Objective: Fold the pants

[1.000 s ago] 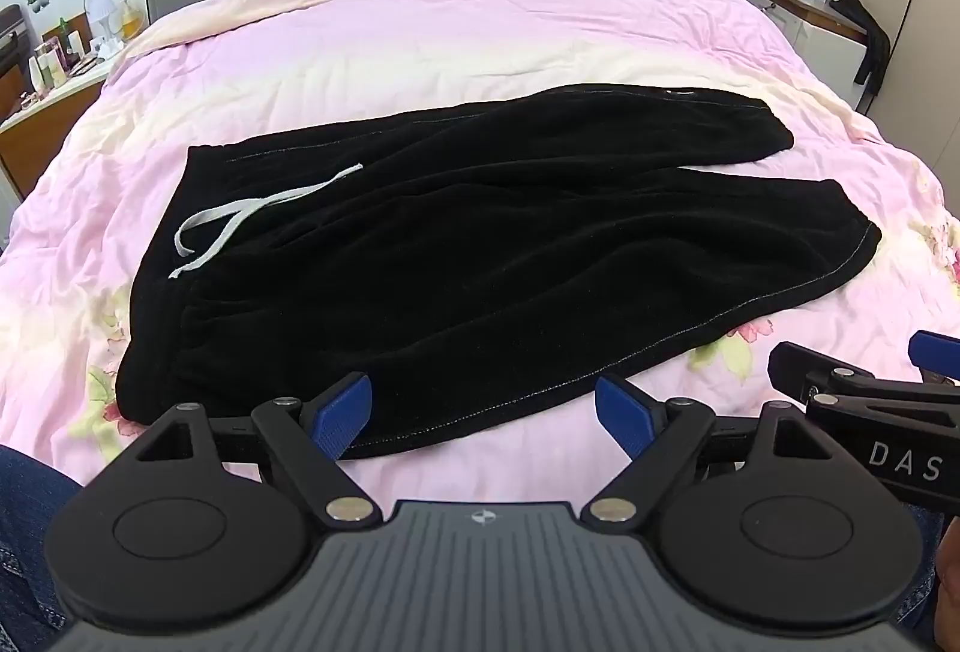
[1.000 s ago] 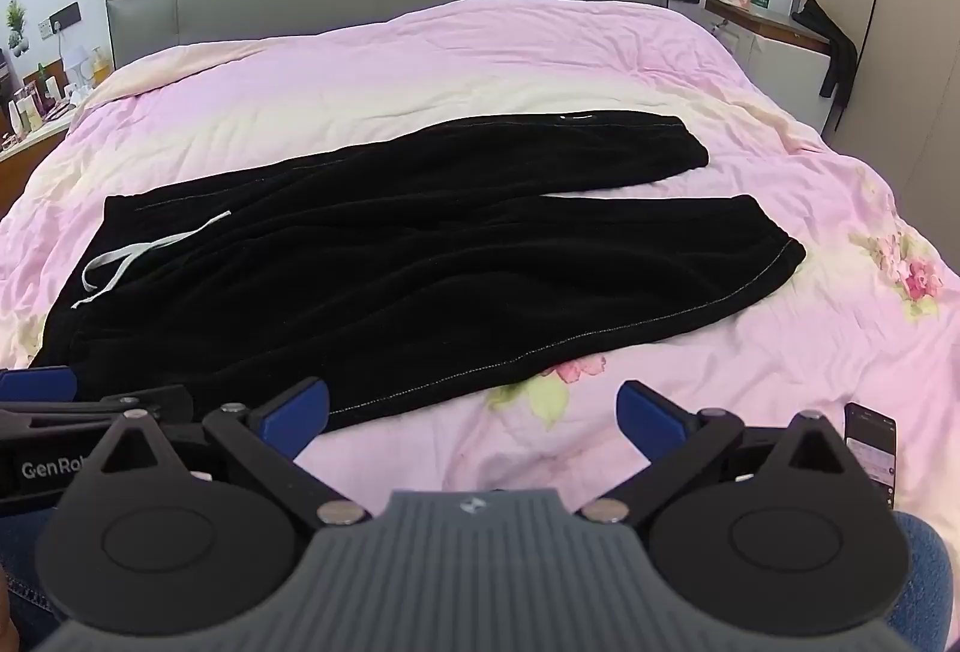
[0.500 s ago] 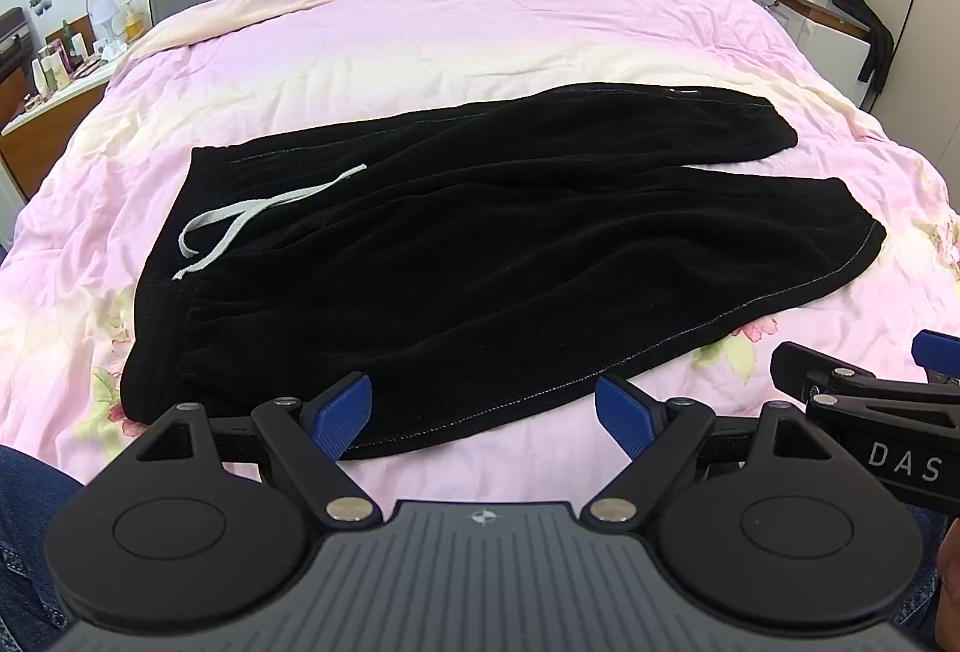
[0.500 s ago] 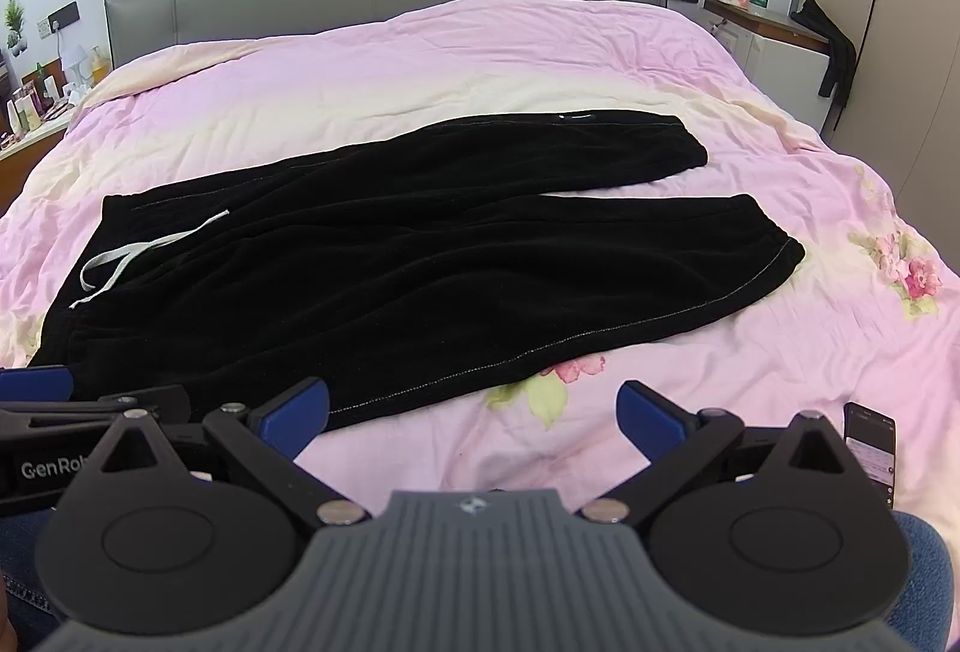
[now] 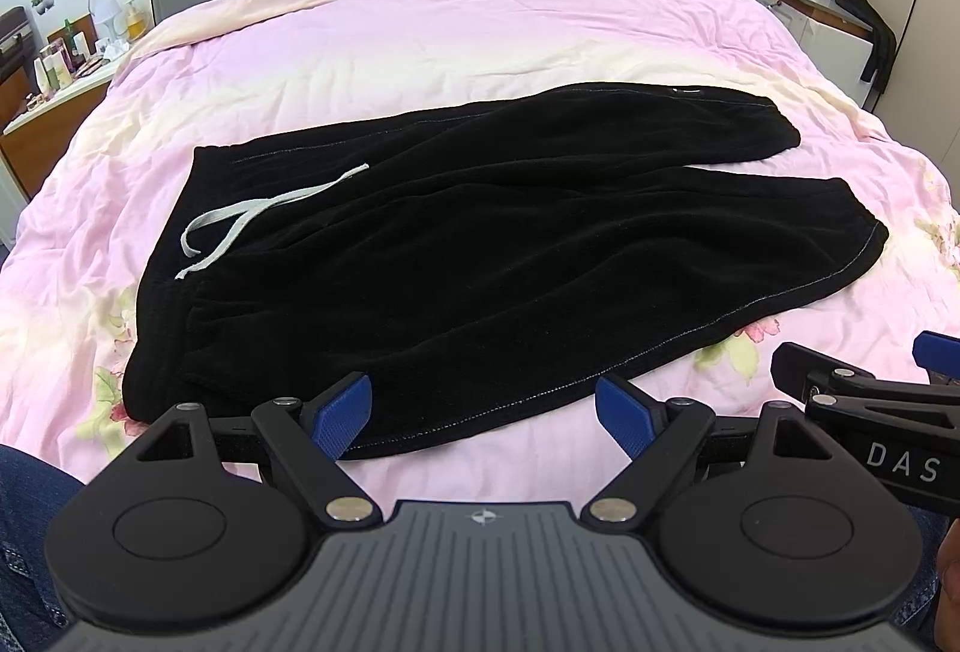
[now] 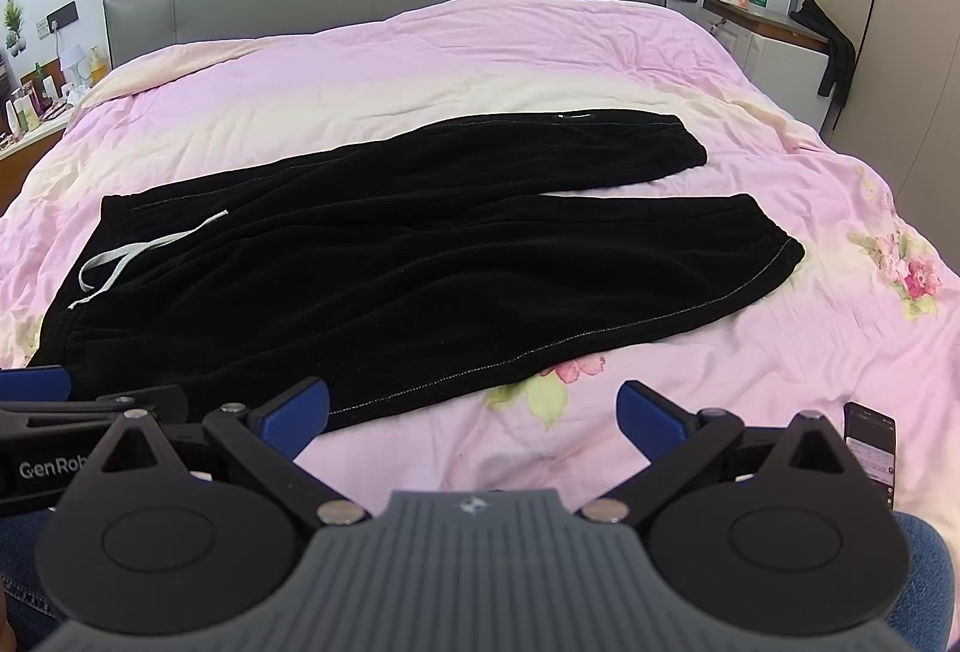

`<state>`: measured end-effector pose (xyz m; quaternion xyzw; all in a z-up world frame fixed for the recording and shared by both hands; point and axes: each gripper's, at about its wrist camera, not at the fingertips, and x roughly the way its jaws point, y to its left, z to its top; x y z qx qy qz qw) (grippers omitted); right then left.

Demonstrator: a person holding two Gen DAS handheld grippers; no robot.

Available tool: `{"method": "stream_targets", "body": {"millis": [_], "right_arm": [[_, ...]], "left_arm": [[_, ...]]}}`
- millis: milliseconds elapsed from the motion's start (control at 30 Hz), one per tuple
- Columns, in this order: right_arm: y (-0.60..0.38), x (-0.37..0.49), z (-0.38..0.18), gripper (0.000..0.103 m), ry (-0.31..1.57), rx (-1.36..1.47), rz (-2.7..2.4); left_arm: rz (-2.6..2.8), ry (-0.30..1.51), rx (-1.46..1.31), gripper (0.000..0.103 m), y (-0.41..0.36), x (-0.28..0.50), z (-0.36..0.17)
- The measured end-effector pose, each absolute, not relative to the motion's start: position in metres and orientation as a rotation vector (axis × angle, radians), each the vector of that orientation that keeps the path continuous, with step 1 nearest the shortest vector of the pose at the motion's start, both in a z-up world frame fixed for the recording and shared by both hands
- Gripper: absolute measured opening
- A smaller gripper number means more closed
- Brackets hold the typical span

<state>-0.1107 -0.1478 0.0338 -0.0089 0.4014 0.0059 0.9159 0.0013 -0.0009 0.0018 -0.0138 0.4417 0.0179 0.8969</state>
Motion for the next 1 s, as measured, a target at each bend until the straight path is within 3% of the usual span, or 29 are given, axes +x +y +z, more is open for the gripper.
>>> {"method": "stream_targets", "body": {"millis": [1000], "right_arm": [[-0.1481, -0.1105, 0.0323, 0.098, 0.829, -0.019, 0.01]], "left_arm": [[0.04, 0.918, -0.031, 0.099, 0.0008, 0.0005, 0.0011]]}}
